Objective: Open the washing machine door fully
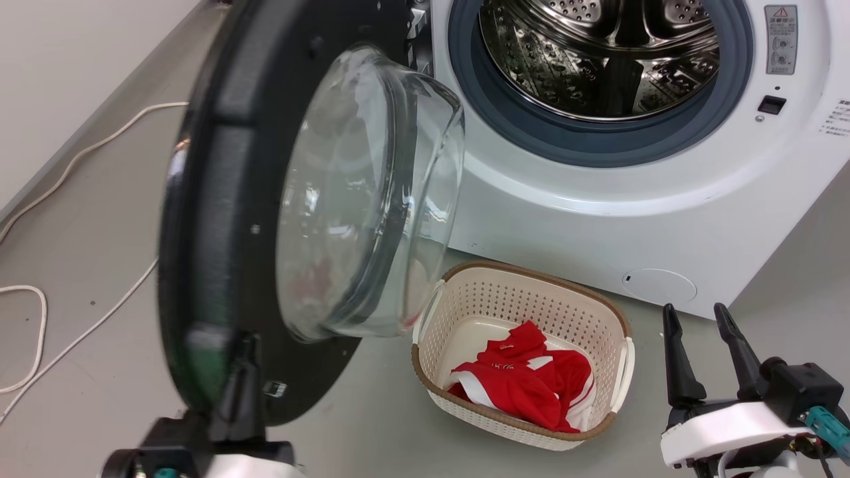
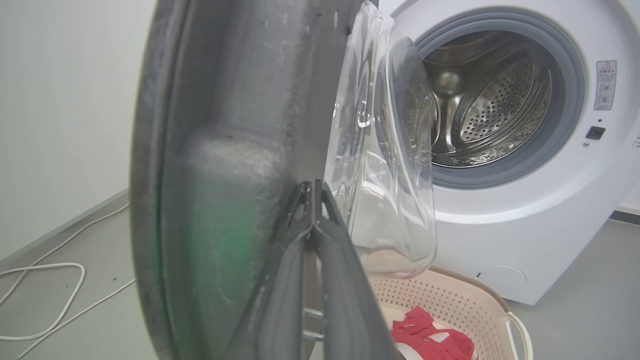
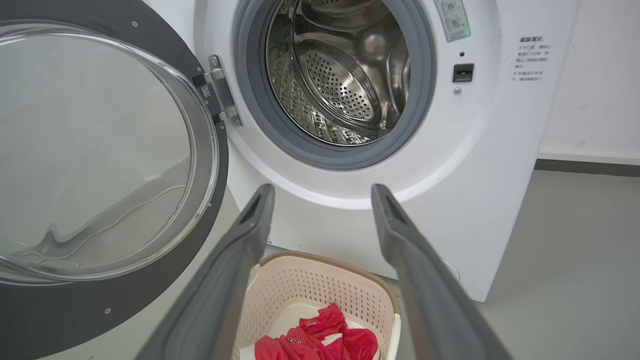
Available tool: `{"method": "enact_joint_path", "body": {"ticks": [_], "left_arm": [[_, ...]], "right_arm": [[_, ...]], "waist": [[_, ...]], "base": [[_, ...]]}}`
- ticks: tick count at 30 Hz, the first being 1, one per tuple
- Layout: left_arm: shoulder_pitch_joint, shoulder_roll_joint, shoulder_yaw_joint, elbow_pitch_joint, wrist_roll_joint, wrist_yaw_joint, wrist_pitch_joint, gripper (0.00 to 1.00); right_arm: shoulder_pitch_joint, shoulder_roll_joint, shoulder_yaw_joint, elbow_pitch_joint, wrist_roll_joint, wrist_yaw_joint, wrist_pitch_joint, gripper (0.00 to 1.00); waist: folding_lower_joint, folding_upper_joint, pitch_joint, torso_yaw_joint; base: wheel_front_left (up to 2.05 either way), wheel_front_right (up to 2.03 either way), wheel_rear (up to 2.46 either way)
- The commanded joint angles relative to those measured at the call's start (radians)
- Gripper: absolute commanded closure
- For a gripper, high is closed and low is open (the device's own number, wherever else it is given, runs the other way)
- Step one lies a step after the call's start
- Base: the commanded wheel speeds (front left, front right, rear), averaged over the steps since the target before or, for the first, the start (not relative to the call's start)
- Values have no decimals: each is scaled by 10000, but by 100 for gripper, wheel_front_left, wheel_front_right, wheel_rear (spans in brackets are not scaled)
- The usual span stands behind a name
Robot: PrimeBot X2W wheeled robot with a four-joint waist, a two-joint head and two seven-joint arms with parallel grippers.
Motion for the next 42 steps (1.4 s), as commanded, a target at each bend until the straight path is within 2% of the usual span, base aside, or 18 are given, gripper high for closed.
{"method": "enact_joint_path", "body": {"ticks": [1, 12, 15, 25, 32, 38, 42], "left_arm": [[-153, 157, 413, 261, -207, 34, -146, 100], [-751, 566, 2674, 1548, -1004, 79, -705, 100], [-980, 699, 3294, 1867, -1248, -61, -745, 100], [-2116, 1169, 4913, 3607, -2043, -931, -753, 100], [-2870, 1617, 5544, 4860, -2234, -1436, -756, 100], [-3300, 1761, 5769, 5579, -2211, -1709, -755, 100], [-3457, 1789, 5868, 5931, -1971, -1734, -755, 100]], "right_arm": [[-152, 15, 8, -66, -88, -7, 23, 0], [-377, 15, 7, -163, -170, -7, 178, 0], [-425, 16, -39, -228, -202, -5, 236, 0], [-632, 15, -128, -462, -372, -7, 367, 0], [-704, 15, -168, -443, -368, -7, 376, 0], [-791, 15, -159, -386, -364, -7, 345, 0], [-794, 15, -96, -322, -286, -7, 302, 0]], "waist": [[-1, 0, 65, -15], [-1, 0, 589, -456], [-1, 0, 752, -542], [-1, 0, 1244, -759], [-1, 0, 1430, -848], [-1, 0, 1426, -890], [-1, 0, 1295, -939]], "base": [[0, 0, 0], [0, 0, 0], [0, 0, 0], [0, 0, 0], [0, 0, 0], [0, 0, 0], [0, 0, 0]]}}
